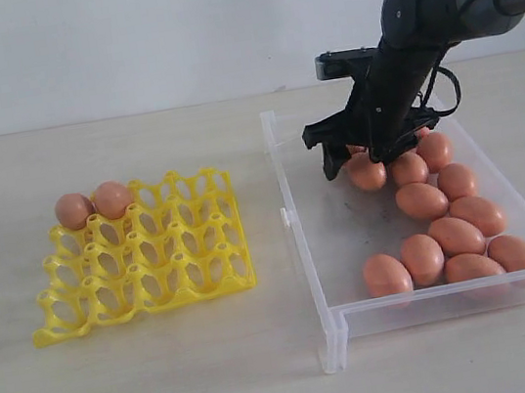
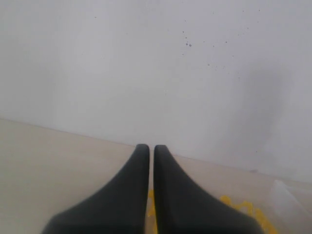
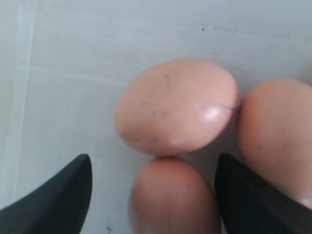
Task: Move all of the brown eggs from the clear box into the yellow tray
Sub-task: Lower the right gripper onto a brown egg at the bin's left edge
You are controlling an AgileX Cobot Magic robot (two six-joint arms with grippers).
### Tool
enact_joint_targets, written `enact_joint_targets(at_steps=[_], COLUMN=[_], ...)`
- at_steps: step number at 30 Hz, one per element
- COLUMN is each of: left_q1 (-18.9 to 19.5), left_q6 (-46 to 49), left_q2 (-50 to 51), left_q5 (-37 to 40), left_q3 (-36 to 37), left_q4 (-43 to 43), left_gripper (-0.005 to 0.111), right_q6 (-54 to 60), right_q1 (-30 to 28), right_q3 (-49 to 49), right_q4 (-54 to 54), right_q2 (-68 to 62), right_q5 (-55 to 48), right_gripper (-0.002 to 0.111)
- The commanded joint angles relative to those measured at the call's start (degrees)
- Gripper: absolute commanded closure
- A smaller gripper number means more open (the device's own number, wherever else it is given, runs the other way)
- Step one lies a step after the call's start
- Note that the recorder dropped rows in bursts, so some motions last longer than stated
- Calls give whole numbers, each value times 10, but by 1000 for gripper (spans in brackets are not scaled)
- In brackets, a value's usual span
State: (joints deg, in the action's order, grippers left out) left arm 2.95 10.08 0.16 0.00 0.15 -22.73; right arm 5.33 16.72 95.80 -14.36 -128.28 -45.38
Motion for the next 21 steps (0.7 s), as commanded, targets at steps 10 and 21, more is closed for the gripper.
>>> enact_joint_targets(at_steps=[10,21], left_q1=[-2,-2], left_q6=[5,5], left_q2=[-2,-2], left_q5=[0,0], left_q3=[-2,-2], left_q4=[-2,-2], left_gripper=[103,103], right_q6=[51,142], right_q1=[-2,-2], right_q3=[3,3], right_q4=[0,2], right_q2=[-3,-3], right_q5=[-43,-68], right_gripper=[67,65])
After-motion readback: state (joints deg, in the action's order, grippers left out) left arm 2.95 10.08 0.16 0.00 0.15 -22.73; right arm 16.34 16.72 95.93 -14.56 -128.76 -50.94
